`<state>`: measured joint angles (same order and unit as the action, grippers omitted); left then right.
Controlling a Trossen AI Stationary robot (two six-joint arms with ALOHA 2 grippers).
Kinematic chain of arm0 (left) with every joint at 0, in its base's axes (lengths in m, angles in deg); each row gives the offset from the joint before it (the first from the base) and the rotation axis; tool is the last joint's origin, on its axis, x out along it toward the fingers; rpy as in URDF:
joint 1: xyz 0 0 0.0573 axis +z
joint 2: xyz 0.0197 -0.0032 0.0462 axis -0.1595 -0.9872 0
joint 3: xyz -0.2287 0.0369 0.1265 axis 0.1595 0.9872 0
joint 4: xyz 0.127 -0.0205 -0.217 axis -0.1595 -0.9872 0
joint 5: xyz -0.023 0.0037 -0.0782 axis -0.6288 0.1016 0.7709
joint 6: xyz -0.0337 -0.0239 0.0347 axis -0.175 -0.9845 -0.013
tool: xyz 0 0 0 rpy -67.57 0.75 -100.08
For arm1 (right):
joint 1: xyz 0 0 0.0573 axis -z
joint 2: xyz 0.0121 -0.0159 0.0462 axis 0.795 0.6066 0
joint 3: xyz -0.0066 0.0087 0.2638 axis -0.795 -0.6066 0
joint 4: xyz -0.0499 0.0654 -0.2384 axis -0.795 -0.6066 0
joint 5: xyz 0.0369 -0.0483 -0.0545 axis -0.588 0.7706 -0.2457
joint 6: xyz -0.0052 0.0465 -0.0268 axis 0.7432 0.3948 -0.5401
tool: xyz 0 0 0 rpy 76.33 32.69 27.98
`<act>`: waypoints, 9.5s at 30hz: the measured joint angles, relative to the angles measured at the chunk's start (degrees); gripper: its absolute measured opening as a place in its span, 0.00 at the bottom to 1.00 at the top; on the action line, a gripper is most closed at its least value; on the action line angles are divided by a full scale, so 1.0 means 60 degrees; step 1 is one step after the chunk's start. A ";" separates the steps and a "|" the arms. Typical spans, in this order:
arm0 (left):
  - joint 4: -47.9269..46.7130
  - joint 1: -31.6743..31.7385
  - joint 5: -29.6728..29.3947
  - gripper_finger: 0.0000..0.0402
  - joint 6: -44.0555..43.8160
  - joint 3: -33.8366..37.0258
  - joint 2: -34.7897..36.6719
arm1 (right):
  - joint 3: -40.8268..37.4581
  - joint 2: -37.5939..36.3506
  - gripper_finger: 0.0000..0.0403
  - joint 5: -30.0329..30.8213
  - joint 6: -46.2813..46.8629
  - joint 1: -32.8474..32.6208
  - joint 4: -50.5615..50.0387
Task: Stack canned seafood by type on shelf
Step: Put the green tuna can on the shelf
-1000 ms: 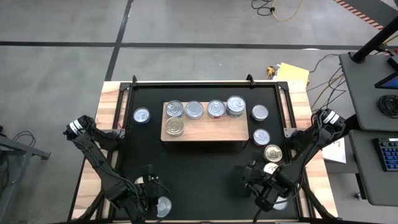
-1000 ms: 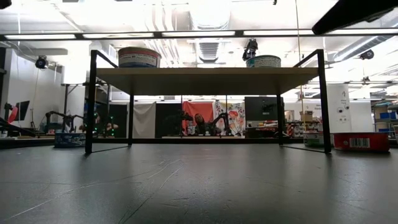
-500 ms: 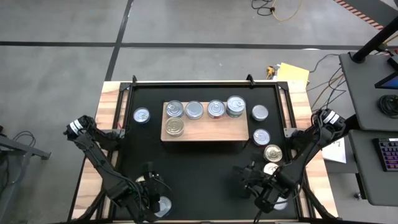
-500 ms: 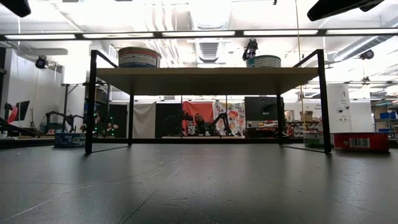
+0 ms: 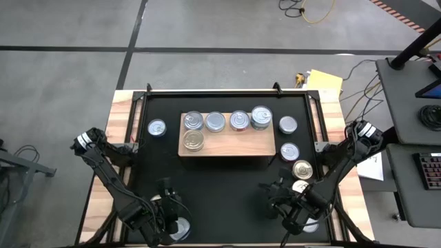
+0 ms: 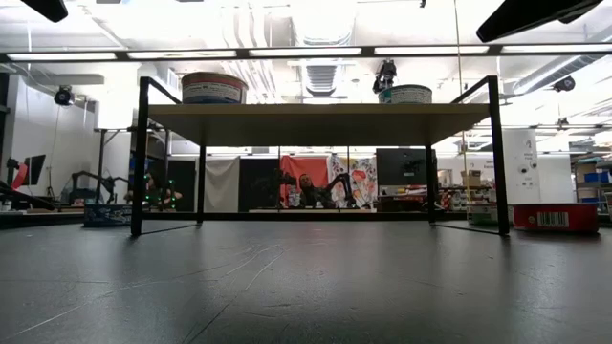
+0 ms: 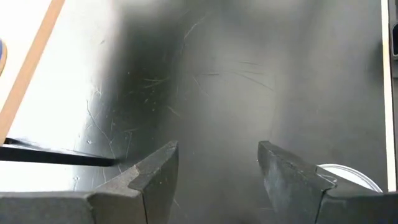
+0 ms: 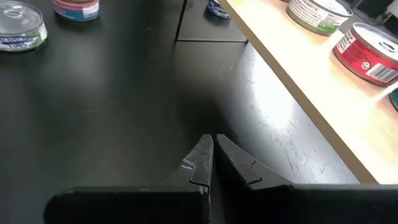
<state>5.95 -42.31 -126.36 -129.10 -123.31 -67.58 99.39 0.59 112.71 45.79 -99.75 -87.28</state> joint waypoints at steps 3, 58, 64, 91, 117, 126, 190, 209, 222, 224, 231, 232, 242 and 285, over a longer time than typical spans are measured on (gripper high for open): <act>0.0004 0.0000 -0.0020 0.51 0.0000 0.0000 0.0000 | 0.0000 -0.0002 0.02 0.0000 -0.0003 0.0000 0.0005; 0.5094 -0.0076 0.2969 0.51 -0.0241 0.2947 -0.0047 | -0.0035 0.0310 0.02 -0.0918 0.0642 -0.0171 0.0354; 0.5807 -0.0076 0.3040 0.51 -0.0241 0.3389 -0.0047 | -0.0177 0.0310 0.02 -0.0910 0.0666 -0.0171 0.0370; 0.6163 -0.0073 0.3251 0.47 0.0356 0.3156 -0.0953 | -0.0346 0.0310 0.02 -0.0650 0.0817 -0.0168 0.0367; 0.5585 0.0357 0.1142 0.00 0.2391 0.3129 -0.1013 | -0.0353 0.0310 0.02 -0.0415 0.0722 -0.0168 0.0363; 0.5967 0.1632 0.0480 0.00 0.4572 0.3136 -0.1016 | -0.0353 0.0313 0.02 -0.0092 0.0867 -0.0146 0.0378; 0.3336 -0.0378 0.4347 0.00 0.0516 0.1574 0.0226 | -0.1854 0.0255 0.02 -0.1775 -0.3316 0.1606 0.6045; 0.4561 -0.0589 0.3071 0.00 0.0127 0.2291 -0.0291 | -0.1851 0.0766 0.02 -0.2508 -0.2993 0.1865 0.7143; 0.4961 -0.0484 0.2238 0.00 0.0497 0.2272 -0.1093 | -0.1843 0.1887 0.02 -0.4007 -0.3934 0.2640 1.0132; 0.4930 -0.0455 0.2097 0.00 0.0611 0.2273 -0.1135 | -0.1843 0.1887 0.02 -0.4006 -0.3937 0.2652 1.0123; 0.4943 -0.0357 0.2064 0.00 0.0995 0.2273 -0.1422 | -0.1843 0.1887 0.02 -0.4010 -0.3937 0.2645 1.0096; 0.4947 -0.0347 0.2064 0.00 0.1005 0.2273 -0.1458 | -0.1843 0.1887 0.02 -0.4007 -0.3937 0.2645 1.0085; 0.3902 -0.0128 0.1578 0.00 0.0969 0.2280 -0.1632 | -0.1843 0.1887 0.02 -0.4219 -0.3923 0.2645 1.0035; 0.6520 0.0905 0.0142 0.00 0.4891 0.2499 -0.1723 | -0.0925 0.3075 0.02 -0.4510 -0.1682 0.2714 0.9684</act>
<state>45.07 -36.88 -125.50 -99.76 -108.32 -77.92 93.84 19.04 85.66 35.70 -83.46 -29.18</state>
